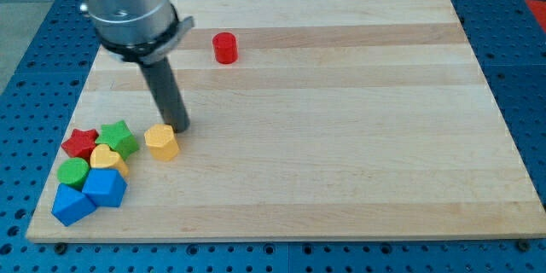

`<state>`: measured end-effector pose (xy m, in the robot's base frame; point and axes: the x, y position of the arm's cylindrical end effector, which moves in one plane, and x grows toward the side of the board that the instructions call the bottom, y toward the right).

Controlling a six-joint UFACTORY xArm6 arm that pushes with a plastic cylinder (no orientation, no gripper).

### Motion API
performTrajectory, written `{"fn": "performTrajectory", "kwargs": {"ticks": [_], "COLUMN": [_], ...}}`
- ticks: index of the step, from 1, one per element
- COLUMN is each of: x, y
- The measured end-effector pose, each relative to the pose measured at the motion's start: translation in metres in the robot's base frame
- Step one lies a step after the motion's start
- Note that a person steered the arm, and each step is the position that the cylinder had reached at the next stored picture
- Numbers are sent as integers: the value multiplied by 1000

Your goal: Slide the yellow hexagon closer to the green star

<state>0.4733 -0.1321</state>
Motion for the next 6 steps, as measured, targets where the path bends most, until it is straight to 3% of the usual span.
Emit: {"fn": "performTrajectory", "kwargs": {"ticks": [2,5,6], "x": [18,26,25], "y": [11,-24,0]}}
